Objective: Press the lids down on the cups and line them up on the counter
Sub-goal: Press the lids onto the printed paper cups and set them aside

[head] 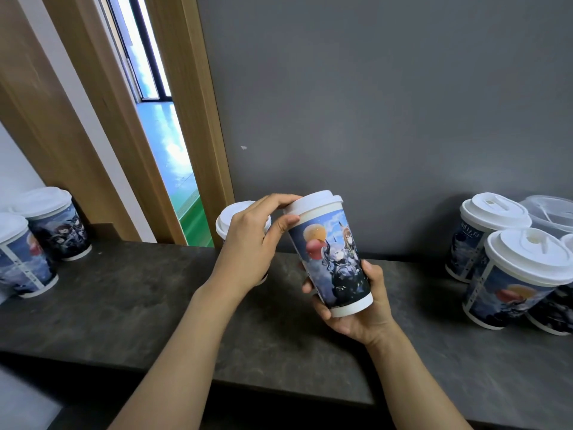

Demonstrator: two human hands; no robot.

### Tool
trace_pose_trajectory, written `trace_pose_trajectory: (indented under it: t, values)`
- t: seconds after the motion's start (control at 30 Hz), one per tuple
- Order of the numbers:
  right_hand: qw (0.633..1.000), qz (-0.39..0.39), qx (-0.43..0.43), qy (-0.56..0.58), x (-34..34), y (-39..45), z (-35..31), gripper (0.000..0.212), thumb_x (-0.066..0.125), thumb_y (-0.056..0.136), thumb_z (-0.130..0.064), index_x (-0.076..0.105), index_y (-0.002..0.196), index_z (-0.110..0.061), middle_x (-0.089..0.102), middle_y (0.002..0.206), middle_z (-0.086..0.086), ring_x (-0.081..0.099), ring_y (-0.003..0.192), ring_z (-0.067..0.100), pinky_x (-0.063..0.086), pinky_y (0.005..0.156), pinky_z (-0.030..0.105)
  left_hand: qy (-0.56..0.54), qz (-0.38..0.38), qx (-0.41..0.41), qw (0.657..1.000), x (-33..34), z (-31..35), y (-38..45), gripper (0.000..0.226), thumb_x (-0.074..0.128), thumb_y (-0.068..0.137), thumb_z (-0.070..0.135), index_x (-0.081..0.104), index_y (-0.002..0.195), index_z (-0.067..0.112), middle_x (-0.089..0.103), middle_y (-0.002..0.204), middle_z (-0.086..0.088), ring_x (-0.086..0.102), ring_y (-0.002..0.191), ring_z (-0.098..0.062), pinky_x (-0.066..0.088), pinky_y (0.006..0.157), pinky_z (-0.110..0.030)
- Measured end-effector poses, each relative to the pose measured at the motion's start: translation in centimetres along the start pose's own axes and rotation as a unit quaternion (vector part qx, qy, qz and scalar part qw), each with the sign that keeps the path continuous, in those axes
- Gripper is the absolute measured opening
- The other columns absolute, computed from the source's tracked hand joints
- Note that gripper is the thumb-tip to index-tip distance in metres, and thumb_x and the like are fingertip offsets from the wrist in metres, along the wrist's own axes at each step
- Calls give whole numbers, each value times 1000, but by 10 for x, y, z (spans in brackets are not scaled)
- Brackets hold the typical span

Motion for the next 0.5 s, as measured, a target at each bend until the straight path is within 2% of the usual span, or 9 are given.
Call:
trace_pose_trajectory:
  t: [0.07,0.13,0.2,0.27,0.37,0.43,0.5]
  values:
    - [1000,12,7,-2,-2,0,1,66,44,93,-63,57,135,-13,66,120,12,65,87,19,26,49,29,14,4,7,1000,-1,2,1,35,50,92,39,64,118,21,67,113,6,56,103,-5,42,75,1]
    - [998,54,21,4,-6,-2,3,68,52,87,-67,63,130,-15,68,117,10,65,86,19,28,47,28,37,14,10,999,-2,3,1,37,49,92,41,65,117,19,68,110,6,58,100,-5,44,76,-6]
    - [994,86,33,59,-9,-5,3,69,64,81,-64,68,125,-11,70,113,14,68,87,24,44,51,25,64,29,16,997,-3,4,0,35,50,94,40,66,115,17,69,108,4,60,98,-9,45,77,-13]
    - [988,111,49,97,-7,-6,4,71,75,74,-60,70,121,-7,71,110,17,70,89,27,55,61,30,102,47,30,993,-4,6,-2,32,52,96,37,67,113,16,70,106,3,61,96,-12,39,76,-13]
    - [986,157,45,-31,-2,-2,7,70,81,68,-55,70,117,-6,71,102,17,70,79,30,53,52,31,166,65,59,982,-3,12,-4,21,60,95,31,68,107,16,70,100,2,60,91,-15,37,79,-19]
    - [968,213,28,-130,-5,0,6,72,85,63,-42,64,119,-3,68,99,20,69,80,32,54,54,35,192,56,71,977,0,14,-4,22,63,92,32,68,106,15,71,100,0,62,91,-17,38,82,-22]
    - [952,251,3,-178,-7,-1,3,71,84,61,-33,59,121,-4,68,101,20,69,81,32,57,58,36,175,40,69,981,2,14,-4,29,61,91,39,67,108,16,71,103,0,63,94,-14,38,83,-18]
Point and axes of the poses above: each hand's wrist, its own y-axis towards the middle knuckle, its own x-axis out of the palm, z = x × y, the point moved 5 cm from there along y, towards the middle knuckle
